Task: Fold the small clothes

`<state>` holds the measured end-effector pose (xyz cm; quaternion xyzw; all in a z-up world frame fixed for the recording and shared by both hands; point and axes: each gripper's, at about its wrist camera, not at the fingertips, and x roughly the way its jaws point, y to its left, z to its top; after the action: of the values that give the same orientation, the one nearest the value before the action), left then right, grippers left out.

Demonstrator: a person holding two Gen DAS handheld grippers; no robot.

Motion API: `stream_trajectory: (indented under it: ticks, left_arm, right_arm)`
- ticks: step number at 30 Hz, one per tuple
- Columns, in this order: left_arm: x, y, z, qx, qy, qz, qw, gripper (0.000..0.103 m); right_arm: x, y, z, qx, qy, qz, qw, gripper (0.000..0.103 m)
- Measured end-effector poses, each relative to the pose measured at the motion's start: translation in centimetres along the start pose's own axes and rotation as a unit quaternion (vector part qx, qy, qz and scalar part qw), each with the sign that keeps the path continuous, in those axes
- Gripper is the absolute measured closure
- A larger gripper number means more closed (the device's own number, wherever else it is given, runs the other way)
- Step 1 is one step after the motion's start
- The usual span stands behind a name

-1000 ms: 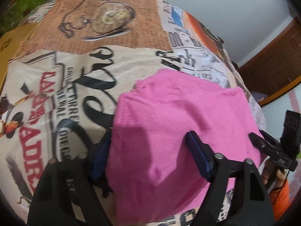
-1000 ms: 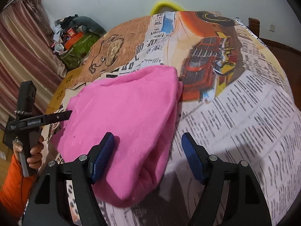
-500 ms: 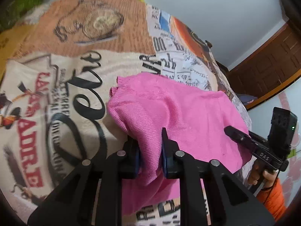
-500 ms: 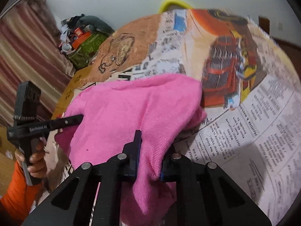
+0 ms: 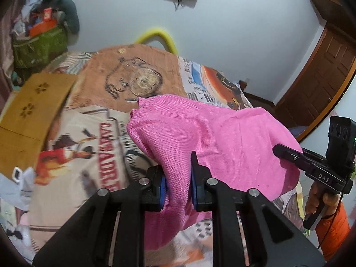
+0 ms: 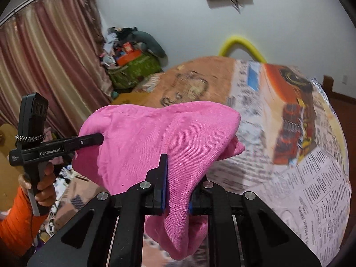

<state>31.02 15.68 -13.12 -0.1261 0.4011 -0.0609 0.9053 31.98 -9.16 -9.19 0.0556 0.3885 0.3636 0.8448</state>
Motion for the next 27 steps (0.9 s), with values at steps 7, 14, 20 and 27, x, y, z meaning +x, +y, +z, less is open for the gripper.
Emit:
stream_trajectory:
  ticks: [7, 14, 20, 27]
  left_arm:
    - [-2.7, 4.0, -2.1, -0.015, 0.010, 0.025, 0.9995, 0.086]
    - [-0.3, 8.0, -5.0, -0.025, 0.055, 0.054, 0.9967, 0.086]
    - [3.7, 11.7, -6.9, -0.058, 0.100, 0.054, 0.9918, 0.085]
    - [5.6, 14.1, -7.8, -0.076, 0.116, 0.095, 0.9857, 0.079]
  right_arm:
    - [1.7, 4.5, -0.4, -0.019, 0.010, 0.015, 1.000, 0.091]
    - [6.1, 6.0, -2.3, -0.010, 0.057, 0.020, 0.998, 0.091]
    - [10.4, 5.7, -4.1, -0.009, 0.105, 0.006, 0.994, 0.091]
    - [12.1, 4.7, -5.2, -0.016, 0.126, -0.019, 0.992, 0.089]
